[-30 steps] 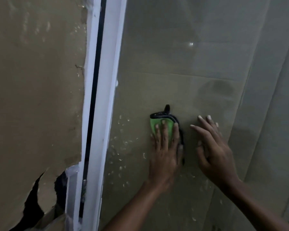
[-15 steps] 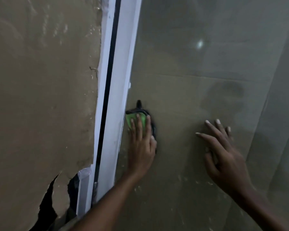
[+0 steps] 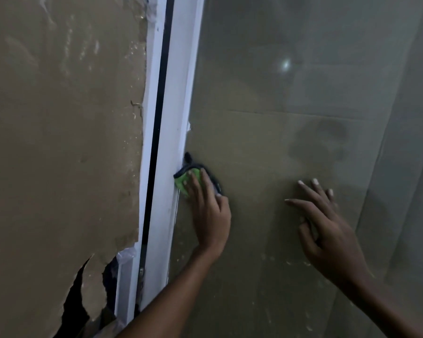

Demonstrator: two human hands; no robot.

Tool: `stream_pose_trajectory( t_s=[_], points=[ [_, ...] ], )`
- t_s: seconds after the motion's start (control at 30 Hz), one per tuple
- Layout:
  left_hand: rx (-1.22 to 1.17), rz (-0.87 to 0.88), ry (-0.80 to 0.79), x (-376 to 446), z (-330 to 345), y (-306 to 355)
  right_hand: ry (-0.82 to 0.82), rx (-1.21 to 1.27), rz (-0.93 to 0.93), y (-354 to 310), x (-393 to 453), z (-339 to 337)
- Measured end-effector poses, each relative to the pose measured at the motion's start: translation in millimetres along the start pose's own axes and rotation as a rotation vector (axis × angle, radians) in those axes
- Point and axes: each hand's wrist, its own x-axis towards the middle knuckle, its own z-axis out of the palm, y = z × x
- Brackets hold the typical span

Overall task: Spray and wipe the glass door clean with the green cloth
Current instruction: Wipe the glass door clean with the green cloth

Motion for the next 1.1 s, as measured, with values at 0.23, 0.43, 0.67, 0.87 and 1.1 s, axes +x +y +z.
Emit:
stream_pose_trajectory(
  t_s=[0.23, 0.43, 0.67, 0.87, 1.1],
  points=[
    [0.161, 0.587, -0.173, -43, 24, 25, 0.036, 0.028, -0.017, -9, 2, 0],
    [0.008, 0.456, -0.029, -12, 0, 17, 0.046, 0.062, 0.003, -3, -7, -6],
    [0.18, 0.342, -0.066, -56, 17, -33, 0.01, 0.08, -0.027, 1, -21, -4],
    [0.03, -0.066, 0.095, -36, 10, -50, -0.014, 0.098, -0.029, 3, -27, -4],
    [0.041, -0.131, -0.05, -138, 24, -61, -0.031, 0.11, -0.021, -1, -23, -1]
  ],
)
